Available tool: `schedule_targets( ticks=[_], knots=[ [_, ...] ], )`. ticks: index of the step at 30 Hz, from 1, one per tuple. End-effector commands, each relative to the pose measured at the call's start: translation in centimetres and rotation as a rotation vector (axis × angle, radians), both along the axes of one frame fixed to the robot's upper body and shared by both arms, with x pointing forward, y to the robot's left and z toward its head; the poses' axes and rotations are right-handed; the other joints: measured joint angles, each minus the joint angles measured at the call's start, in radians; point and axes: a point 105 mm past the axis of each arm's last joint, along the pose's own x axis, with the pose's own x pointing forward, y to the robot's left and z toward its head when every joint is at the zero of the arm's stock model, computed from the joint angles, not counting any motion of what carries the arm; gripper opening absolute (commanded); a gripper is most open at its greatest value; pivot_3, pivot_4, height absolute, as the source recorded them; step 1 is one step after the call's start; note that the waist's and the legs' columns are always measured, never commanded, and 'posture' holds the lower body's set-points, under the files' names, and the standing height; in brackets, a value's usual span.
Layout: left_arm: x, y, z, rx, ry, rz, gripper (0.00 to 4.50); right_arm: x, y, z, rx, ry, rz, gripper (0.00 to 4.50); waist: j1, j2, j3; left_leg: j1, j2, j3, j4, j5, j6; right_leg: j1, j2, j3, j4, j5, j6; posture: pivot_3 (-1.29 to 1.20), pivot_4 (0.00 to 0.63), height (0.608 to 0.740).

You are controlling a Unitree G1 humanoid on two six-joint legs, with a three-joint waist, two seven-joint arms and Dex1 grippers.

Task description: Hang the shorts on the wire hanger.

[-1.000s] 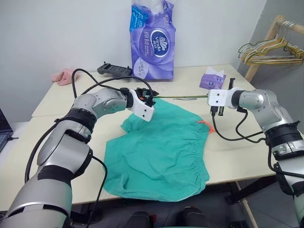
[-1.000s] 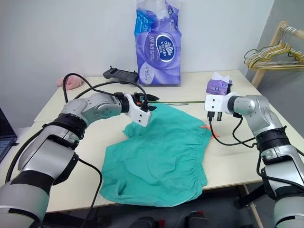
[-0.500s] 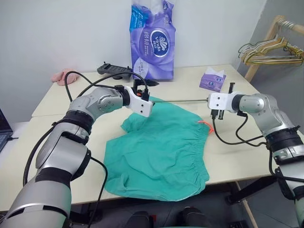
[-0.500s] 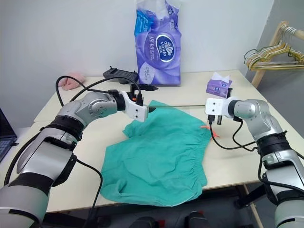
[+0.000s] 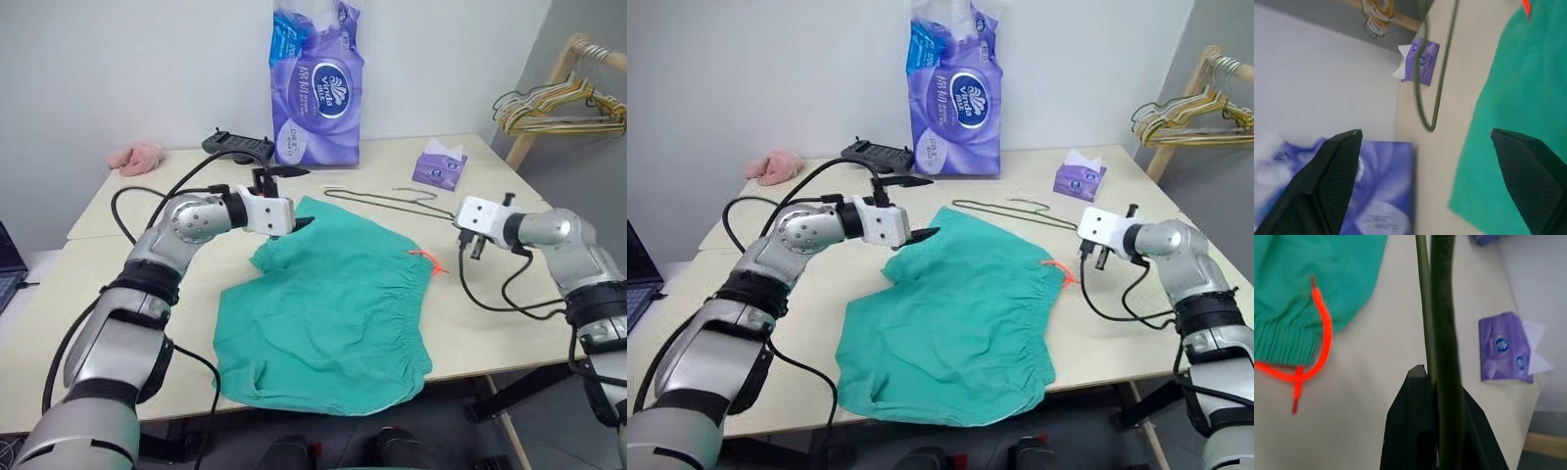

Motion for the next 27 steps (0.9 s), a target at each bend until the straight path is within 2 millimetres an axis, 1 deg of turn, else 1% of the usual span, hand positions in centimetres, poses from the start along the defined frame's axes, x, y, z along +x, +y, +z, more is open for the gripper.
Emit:
schedule_targets(
  ticks=[1,3,5,8,11,14,16,18,21,24,27],
  knots=[
    [-3.0,-0.7,1.2,-0.201,0.202,-0.091,4.47,-1.2,-2.1,1.2,0.048,0.014,-0.038,0.0,-0.001,0.0,0.0,0.0,0.0,0.0,0.0,0.0,0.0,0.0,0.0,0.0,0.0,0.0,0.0,0.1,0.016,0.74],
    [-5.2,-1.1,0.3,-0.257,0.344,-0.133,4.47,-2.4,-3.1,0.7,0.084,0.085,-0.066,0.0,-0.002,0.0,0.0,0.0,0.0,0.0,0.0,0.0,0.0,0.0,0.0,0.001,0.0,0.0,0.0,0.1,0.018,0.74],
    [-7.2,-1.4,-1.0,-0.287,0.456,-0.153,4.47,-4.7,-3.8,-0.5,0.216,0.247,-0.123,0.0,-0.002,0.0,0.0,0.0,0.001,0.0,0.0,0.0,0.0,0.0,0.001,0.0,0.0,0.0,0.0,0.09,0.024,0.74],
    [-9.2,-1.9,-2.3,-0.325,0.586,-0.156,4.47,-9.3,-4.2,-2.6,0.354,0.528,-0.179,0.0,0.0,0.0,0.0,0.003,0.001,-0.001,0.0,0.0,0.0,0.002,0.001,-0.001,0.0,-0.001,0.0,0.08,0.034,0.74],
    [-10.2,-2.3,-3.3,-0.335,0.637,-0.147,4.47,-14.2,-4.1,-4.5,0.427,0.781,-0.211,0.0,0.003,0.0,0.0,0.004,0.001,-0.004,0.0,0.0,0.0,0.005,0.002,-0.003,-0.002,-0.003,0.002,0.07,0.043,0.74],
    [-11.1,-2.5,-4.2,-0.328,0.667,-0.147,4.47,-18.4,-3.1,-5.1,0.554,1.003,-0.227,0.0,-0.001,0.001,0.0,0.006,0.001,-0.004,0.0,0.0,0.0,0.008,0.002,-0.003,-0.004,-0.005,0.004,0.06,0.05,0.74],
    [-11.4,-2.6,-4.4,-0.33,0.675,-0.142,4.47,-20.4,-2.8,-5.2,0.616,1.101,-0.257,0.0,-0.002,0.001,0.0,0.007,0.002,-0.004,0.0,0.0,0.0,0.009,0.002,-0.003,-0.004,-0.007,0.005,0.06,0.053,0.74],
    [-11.6,-2.7,-4.4,-0.333,0.681,-0.14,4.47,-21.4,-2.9,-5.2,0.691,1.153,-0.308,0.0,-0.003,0.0,0.001,0.008,0.002,-0.004,0.0,0.0,0.0,0.011,0.002,-0.003,-0.005,-0.007,0.005,0.06,0.054,0.74],
    [-11.8,-2.7,-4.4,-0.332,0.685,-0.138,4.47,-21.8,-3.3,-4.9,0.771,1.177,-0.369,0.0,-0.003,-0.001,0.001,0.009,0.002,-0.004,0.0,0.0,0.0,0.012,0.003,-0.003,-0.006,-0.007,0.005,0.06,0.059,0.74],
    [-11.9,-2.6,-4.6,-0.326,0.689,-0.13,4.47,-22.8,-3.9,-4.8,0.88,1.239,-0.435,0.0,-0.002,0.0,0.002,0.009,0.002,-0.005,-0.001,0.0,0.0,0.014,0.003,-0.005,-0.009,-0.008,0.005,0.07,0.066,0.74],
    [-11.8,-2.4,-4.8,-0.312,0.683,-0.117,4.47,-23.7,-4.0,-5.2,0.924,1.286,-0.484,0.0,-0.002,-0.002,0.004,0.009,0.002,-0.006,-0.002,0.0,0.0,0.015,0.003,-0.005,-0.012,-0.007,0.005,0.07,0.071,0.74]
  ],
)
